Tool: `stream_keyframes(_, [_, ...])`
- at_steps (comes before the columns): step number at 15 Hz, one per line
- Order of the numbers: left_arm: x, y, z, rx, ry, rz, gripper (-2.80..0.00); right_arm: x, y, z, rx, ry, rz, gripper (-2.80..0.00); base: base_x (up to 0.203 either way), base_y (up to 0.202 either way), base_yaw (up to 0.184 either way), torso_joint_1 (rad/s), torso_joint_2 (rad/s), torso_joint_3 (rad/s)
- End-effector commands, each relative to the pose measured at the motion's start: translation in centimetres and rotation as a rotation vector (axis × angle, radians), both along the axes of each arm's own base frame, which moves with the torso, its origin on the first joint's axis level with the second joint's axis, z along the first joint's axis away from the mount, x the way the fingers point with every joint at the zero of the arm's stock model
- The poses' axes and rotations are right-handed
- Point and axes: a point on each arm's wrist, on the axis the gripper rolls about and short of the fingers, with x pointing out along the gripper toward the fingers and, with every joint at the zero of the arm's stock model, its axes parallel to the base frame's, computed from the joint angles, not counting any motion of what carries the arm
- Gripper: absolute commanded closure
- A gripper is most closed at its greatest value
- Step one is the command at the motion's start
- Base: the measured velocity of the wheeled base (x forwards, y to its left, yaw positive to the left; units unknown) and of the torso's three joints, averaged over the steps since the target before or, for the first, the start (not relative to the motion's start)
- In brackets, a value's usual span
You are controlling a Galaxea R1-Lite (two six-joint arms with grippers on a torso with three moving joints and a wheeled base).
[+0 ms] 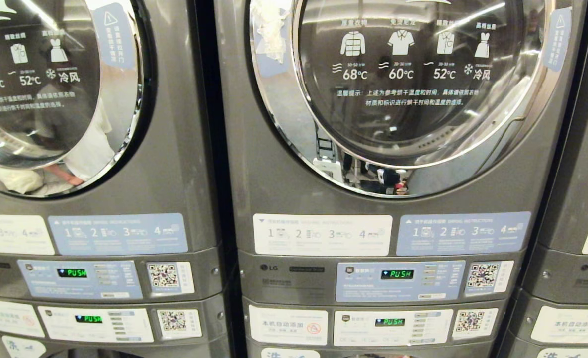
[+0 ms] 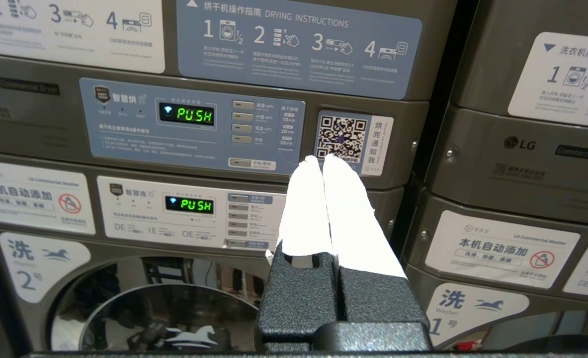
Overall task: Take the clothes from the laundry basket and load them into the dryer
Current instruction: Open the dryer
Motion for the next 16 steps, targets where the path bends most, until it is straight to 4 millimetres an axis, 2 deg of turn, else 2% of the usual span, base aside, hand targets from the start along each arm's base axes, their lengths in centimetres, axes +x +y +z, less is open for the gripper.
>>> stream_keyframes(1, [-0.01,0.00,-0.01,0.000,-0.001,0.000,0.00,0.15,0.02,-0.50,-0.046,0.016,0.006,0.00,0.000,0.000,0.000,0.000,0.00,0.000])
stream_keyframes(16, [-0.01,0.00,0.00,0.000,-0.001,0.000,0.00,0.13,0.01,-0.46,-0.075,0.017,0.002,0.00,0.000,0.000,0.000,0.000,0.00,0.000])
